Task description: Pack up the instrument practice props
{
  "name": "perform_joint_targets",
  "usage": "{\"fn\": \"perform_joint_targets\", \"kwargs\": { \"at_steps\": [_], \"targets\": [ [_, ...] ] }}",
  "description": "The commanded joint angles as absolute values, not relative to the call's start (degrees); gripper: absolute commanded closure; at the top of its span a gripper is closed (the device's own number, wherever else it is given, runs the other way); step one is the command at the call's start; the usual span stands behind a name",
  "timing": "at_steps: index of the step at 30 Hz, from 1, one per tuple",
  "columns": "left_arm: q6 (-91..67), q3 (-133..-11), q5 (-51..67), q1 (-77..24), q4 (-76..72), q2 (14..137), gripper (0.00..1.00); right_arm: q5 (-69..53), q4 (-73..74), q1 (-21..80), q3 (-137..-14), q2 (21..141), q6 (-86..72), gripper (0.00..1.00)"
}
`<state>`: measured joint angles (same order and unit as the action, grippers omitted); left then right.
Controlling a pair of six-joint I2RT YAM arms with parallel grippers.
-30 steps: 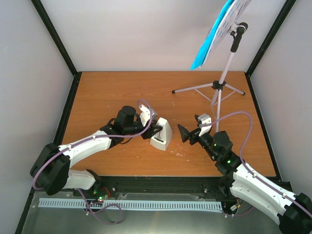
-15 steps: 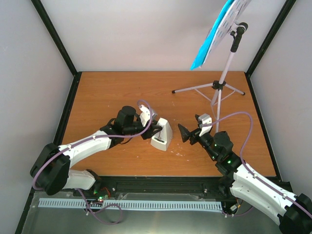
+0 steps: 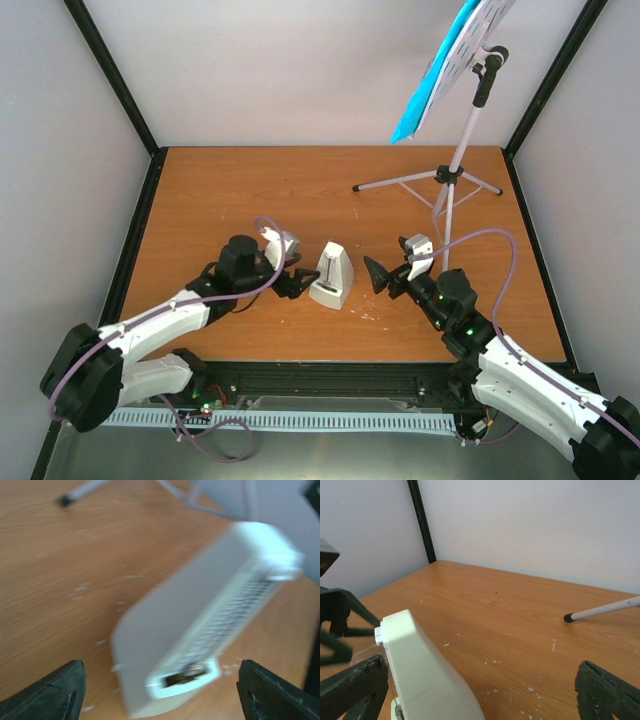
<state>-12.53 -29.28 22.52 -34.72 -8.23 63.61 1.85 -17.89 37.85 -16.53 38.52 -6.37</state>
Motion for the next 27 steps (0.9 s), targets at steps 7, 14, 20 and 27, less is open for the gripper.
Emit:
{"fn": "perform_joint_targets", "kwargs": {
  "at_steps": [7,14,20,27],
  "targets": [
    [-26.88,-26.65,11.27,-11.52,-1.24,63.17,0.23,-1.50,-17.32,37.44,-18.38,41.12,-10.97,0.00],
    [-24.87,-32.00,5.82,-11.07,1.39,75.30,0.34,-2.66,-13.57,37.44,-19.80,41.38,-11.89,0.00],
    [-24.09,-34.34,6.00,-11.07,1.56,79.30,0.43,-2.50,-13.83,37.44,-19.08,41.03,-11.90,0.00],
    [-24.53,-37.47,3.10,-11.07,2.82,84.53,0.47,-2.75,-13.94,37.44,-19.03,41.48,-11.76,0.00]
  ]
}}
